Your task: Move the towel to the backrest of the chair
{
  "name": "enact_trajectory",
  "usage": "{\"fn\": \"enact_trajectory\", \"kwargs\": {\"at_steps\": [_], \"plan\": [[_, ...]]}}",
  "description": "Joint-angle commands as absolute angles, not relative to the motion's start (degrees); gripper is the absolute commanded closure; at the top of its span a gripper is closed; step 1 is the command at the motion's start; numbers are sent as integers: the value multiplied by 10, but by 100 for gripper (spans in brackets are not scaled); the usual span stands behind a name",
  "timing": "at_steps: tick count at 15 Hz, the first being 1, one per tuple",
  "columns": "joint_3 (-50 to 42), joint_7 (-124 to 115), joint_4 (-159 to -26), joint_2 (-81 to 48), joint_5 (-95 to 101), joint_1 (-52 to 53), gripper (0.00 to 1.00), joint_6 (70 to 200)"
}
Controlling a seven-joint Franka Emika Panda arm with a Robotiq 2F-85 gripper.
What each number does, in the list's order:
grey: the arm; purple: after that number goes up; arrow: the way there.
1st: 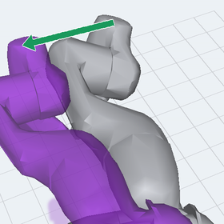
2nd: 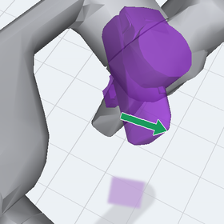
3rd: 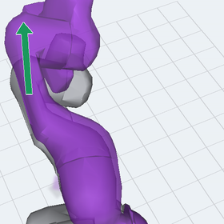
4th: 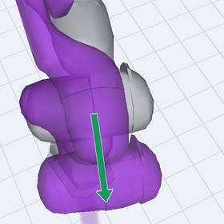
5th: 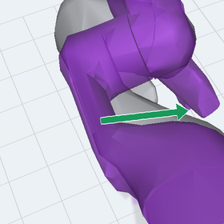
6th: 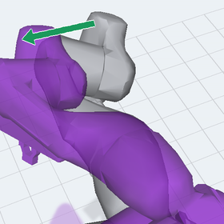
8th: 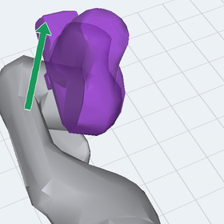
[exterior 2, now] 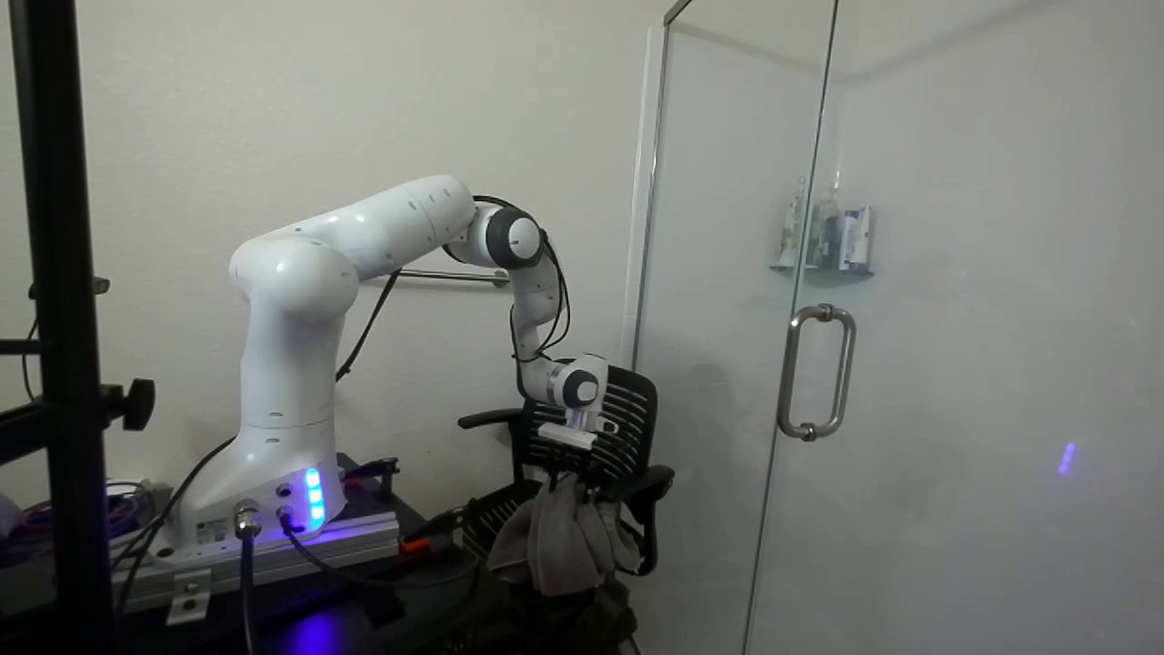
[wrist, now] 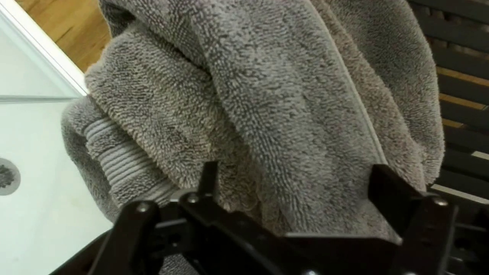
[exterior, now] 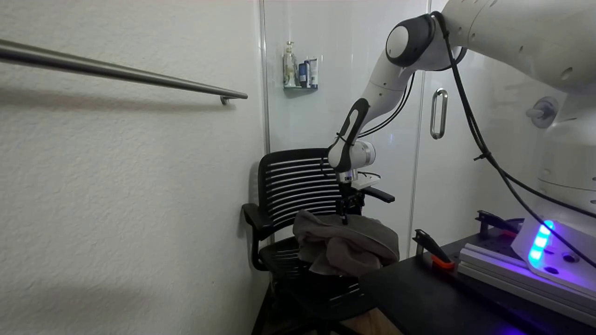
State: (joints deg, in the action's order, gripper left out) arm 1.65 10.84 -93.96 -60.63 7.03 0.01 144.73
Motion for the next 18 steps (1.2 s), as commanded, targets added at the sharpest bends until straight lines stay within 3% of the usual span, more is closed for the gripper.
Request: {"fn": "enact_trajectory", "kwargs": {"at_steps": [1, 2, 4, 12, 14, 18], "plan": [[13, 113, -991, -604, 79, -4, 14, 1521], [9, 109, -1000, -604, 79, -2, 27, 1530], [10, 108, -990, -610, 76, -2, 43, 1529], [40, 109, -1030, -560, 42, -34, 96, 1504], [51, 113, -1056, -522, 36, -39, 100, 1500], [58, 107, -1118, -422, 40, -25, 97, 1493]]}}
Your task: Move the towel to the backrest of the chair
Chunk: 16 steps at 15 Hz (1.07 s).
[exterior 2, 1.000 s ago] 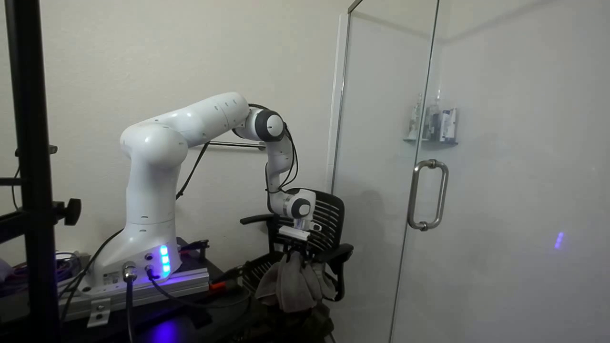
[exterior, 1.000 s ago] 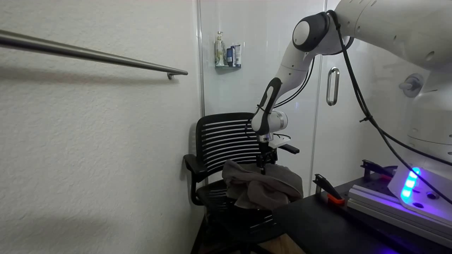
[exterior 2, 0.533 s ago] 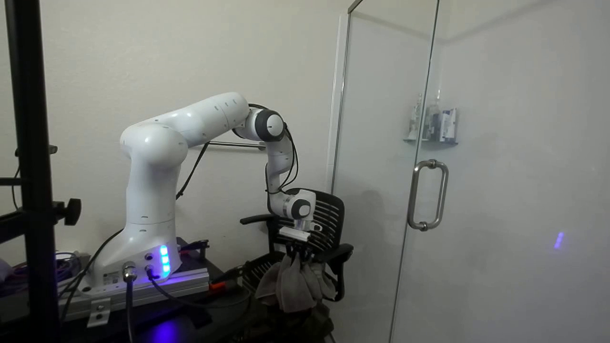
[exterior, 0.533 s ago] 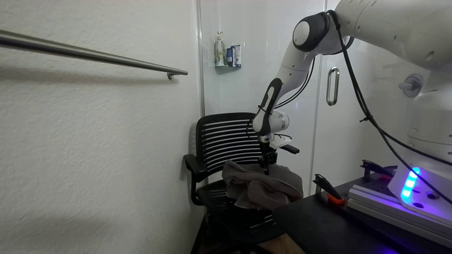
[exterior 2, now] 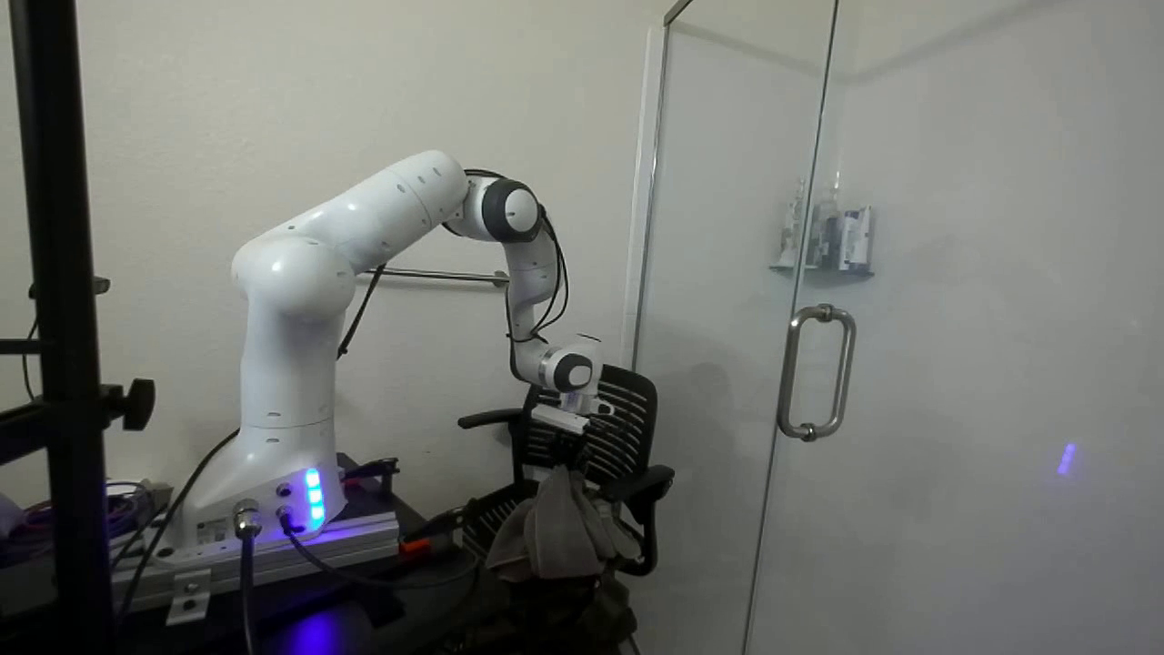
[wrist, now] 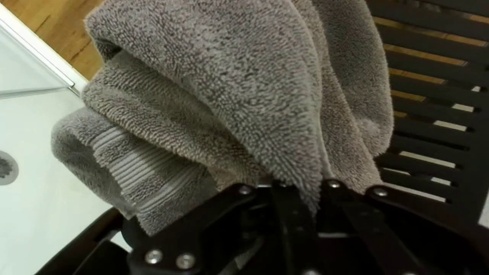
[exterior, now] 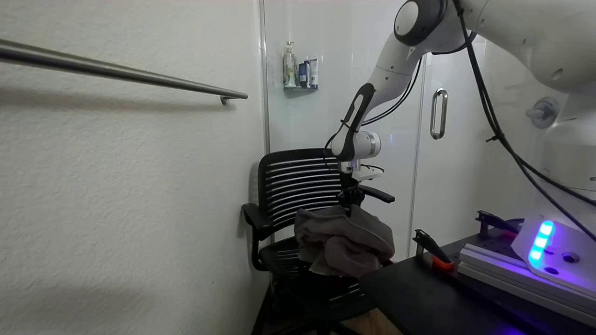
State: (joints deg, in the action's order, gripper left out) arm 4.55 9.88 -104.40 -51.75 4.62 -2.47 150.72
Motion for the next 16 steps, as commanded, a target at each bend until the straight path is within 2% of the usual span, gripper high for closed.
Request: {"fn": "enact_trajectory", "kwargs": {"at_steps": [1, 11, 14, 16], "plan": [[55, 106, -1086, -413, 45, -16, 97, 1466], [-78, -89, -1055, -209, 284, 152, 97, 1452], [-100, -184, -1052, -165, 386, 174, 97, 1462], [-72, -201, -1070, -145, 389, 156, 97, 1443]]}}
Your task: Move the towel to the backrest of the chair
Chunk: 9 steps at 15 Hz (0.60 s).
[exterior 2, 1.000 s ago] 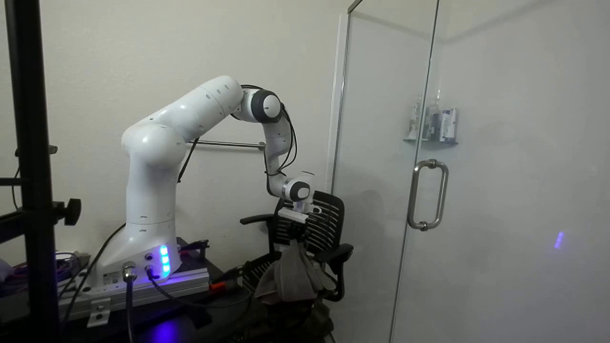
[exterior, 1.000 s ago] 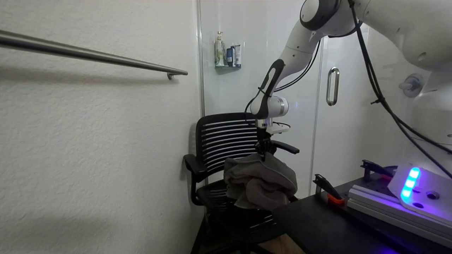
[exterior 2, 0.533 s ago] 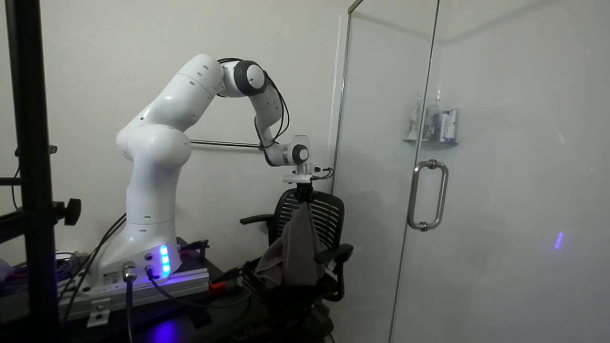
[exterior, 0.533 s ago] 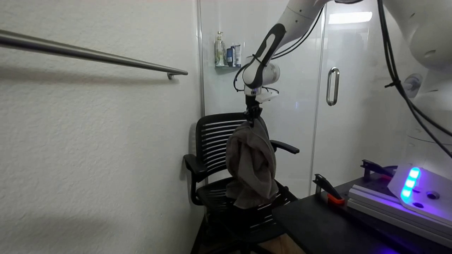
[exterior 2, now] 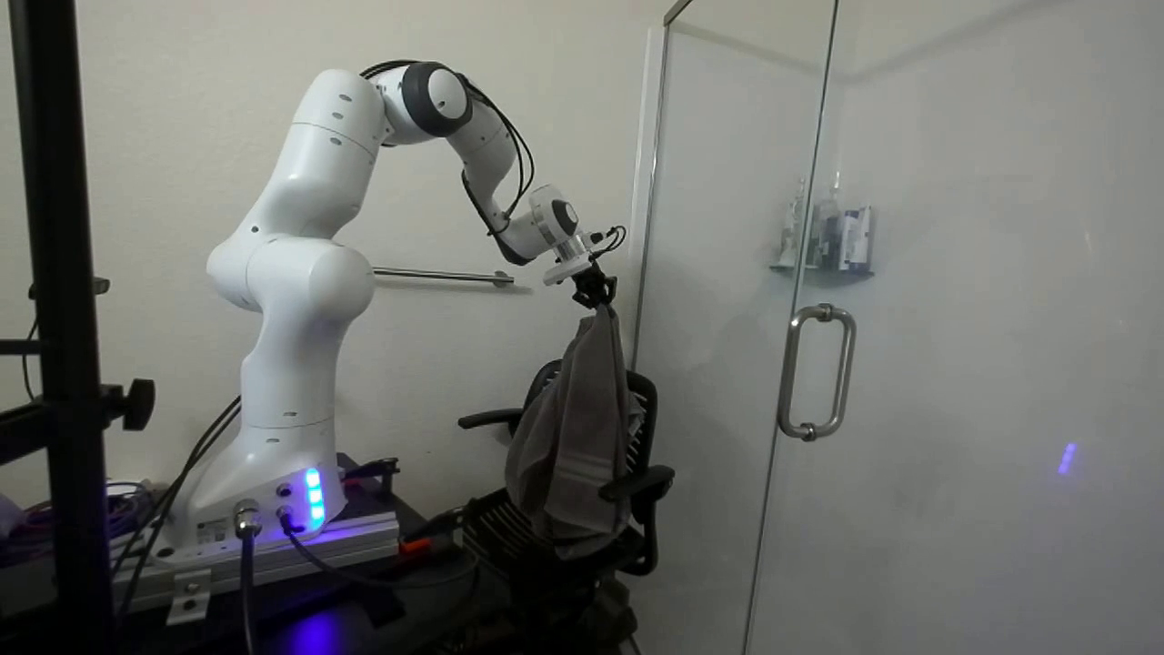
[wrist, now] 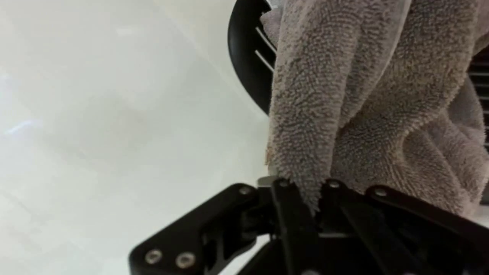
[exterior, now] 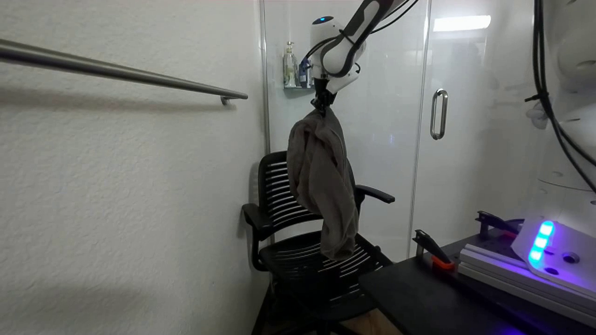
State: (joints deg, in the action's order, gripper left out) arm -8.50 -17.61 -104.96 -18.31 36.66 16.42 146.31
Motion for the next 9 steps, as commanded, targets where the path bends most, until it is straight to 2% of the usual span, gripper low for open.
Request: {"fn": "enact_trajectory", "kwargs": {"at_steps": [1, 3, 4, 9], "plan": [[-61, -194, -1050, -172, 383, 145, 89, 1452], [-57, -197, -1058, -162, 383, 143, 89, 1444], [-56, -198, -1060, -162, 383, 143, 97, 1444], [-83, -367, -1032, -170, 518, 146, 97, 1477]]}}
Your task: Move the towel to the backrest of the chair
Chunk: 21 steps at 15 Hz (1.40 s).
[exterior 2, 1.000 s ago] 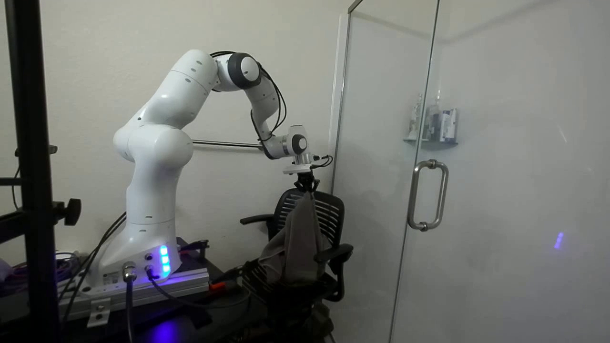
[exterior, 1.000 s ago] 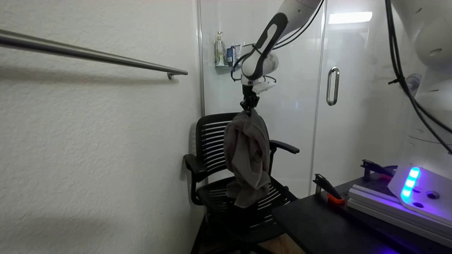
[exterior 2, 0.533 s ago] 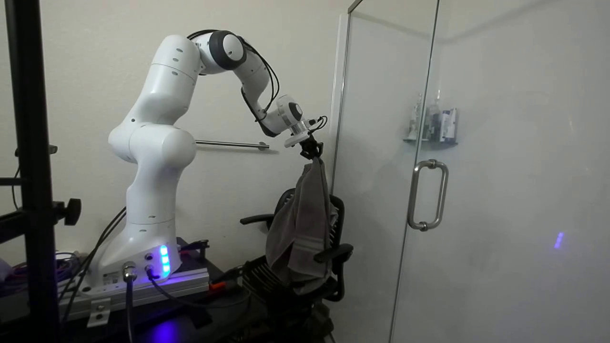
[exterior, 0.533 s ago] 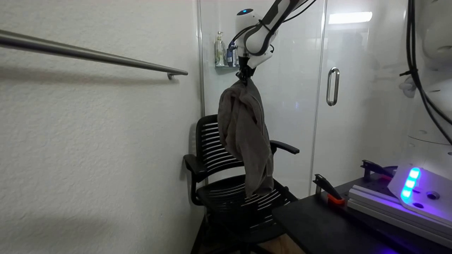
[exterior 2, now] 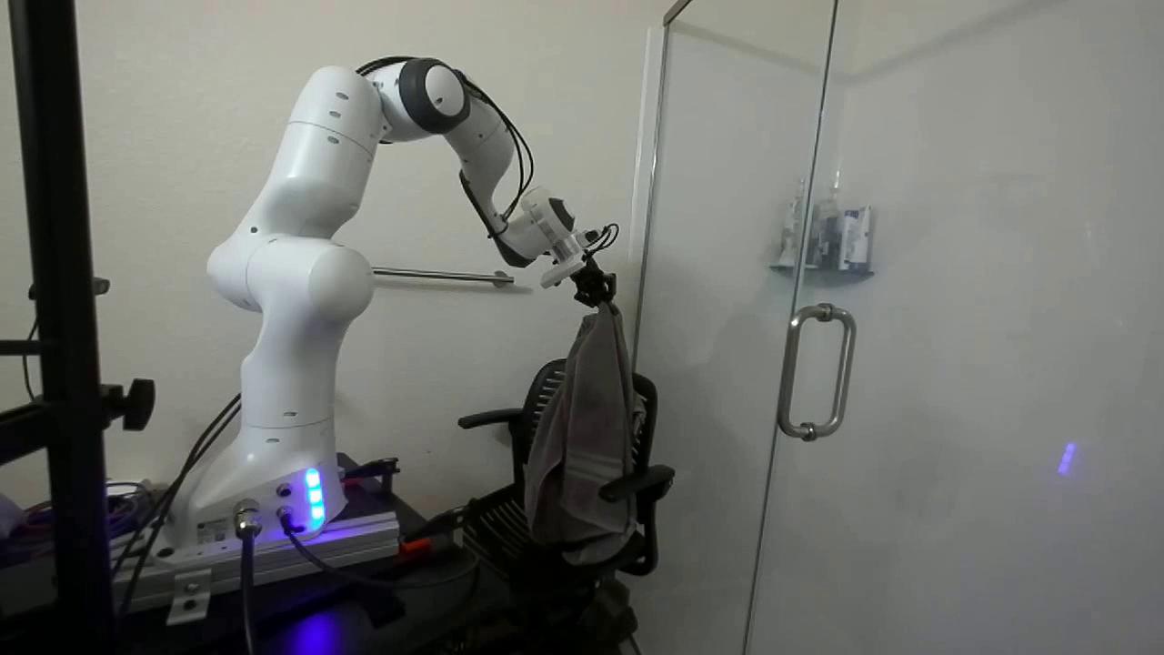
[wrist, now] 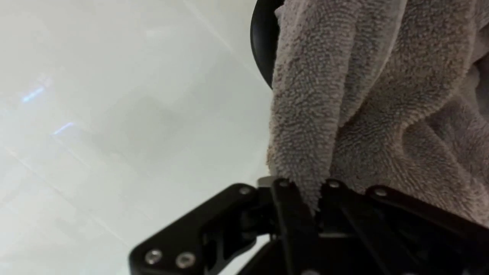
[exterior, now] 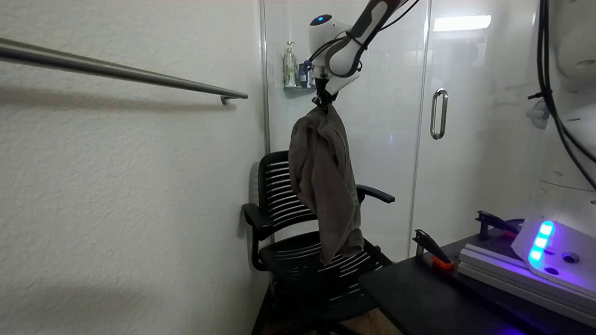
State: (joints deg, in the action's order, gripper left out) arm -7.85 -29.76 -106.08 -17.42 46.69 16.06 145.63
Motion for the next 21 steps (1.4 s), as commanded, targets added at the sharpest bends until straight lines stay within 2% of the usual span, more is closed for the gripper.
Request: {"fn": "enact_trajectory", "kwargs": {"at_steps": [1, 4, 11, 13, 14, 16, 17, 21], "plan": [[-82, -393, -1023, -172, 528, 140, 97, 1484], [-81, -469, -988, -177, 571, 129, 97, 1495], [-96, -534, -846, -198, 642, 176, 97, 1497], [-90, -540, -862, -182, 646, 181, 97, 1494], [-86, -529, -881, -178, 626, 177, 89, 1485], [-86, -531, -879, -179, 626, 183, 89, 1485], [-86, -531, -879, -180, 626, 184, 97, 1485], [-116, -662, -891, -226, 668, 175, 97, 1517]]}}
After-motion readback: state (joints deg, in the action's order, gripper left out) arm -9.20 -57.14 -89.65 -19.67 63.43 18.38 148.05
